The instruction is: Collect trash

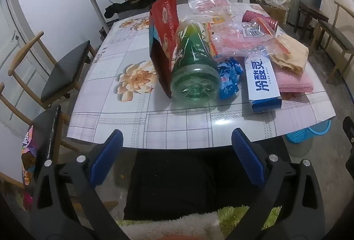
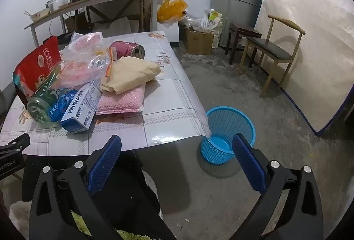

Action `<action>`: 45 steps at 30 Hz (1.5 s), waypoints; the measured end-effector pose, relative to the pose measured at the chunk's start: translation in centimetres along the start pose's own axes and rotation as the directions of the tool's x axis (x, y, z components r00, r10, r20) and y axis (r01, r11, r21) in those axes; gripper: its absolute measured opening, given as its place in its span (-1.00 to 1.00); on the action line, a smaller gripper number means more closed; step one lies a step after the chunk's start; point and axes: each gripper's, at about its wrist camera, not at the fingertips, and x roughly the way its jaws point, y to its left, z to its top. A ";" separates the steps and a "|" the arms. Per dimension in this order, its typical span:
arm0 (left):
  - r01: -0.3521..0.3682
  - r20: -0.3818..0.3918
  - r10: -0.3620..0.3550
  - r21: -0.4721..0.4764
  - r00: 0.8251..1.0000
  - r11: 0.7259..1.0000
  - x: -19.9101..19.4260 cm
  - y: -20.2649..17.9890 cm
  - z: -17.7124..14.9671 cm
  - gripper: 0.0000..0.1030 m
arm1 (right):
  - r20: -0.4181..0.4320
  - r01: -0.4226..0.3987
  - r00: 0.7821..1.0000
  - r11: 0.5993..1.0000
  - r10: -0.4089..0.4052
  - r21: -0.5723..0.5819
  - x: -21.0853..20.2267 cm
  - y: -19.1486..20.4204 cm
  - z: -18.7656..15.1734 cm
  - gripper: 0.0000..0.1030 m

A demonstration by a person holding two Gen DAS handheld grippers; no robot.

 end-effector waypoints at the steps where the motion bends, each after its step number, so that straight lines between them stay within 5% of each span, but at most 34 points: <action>1: 0.000 0.002 0.000 -0.001 1.000 1.000 0.0 0.0 0.0 0.83 | -0.003 0.002 1.000 1.000 -0.002 -0.002 0.0 0.0 0.0 0.89; 27: 0.117 0.027 -0.118 0.053 0.993 0.992 -1.3 -1.2 -0.3 0.83 | 0.008 0.015 1.000 1.000 -0.015 -0.009 -0.5 -0.2 0.3 0.89; 45: 0.115 0.030 -0.116 0.041 0.993 0.993 -1.3 -1.2 -0.1 0.83 | 0.019 0.018 1.000 1.000 -0.018 -0.013 -0.8 -0.3 0.7 0.89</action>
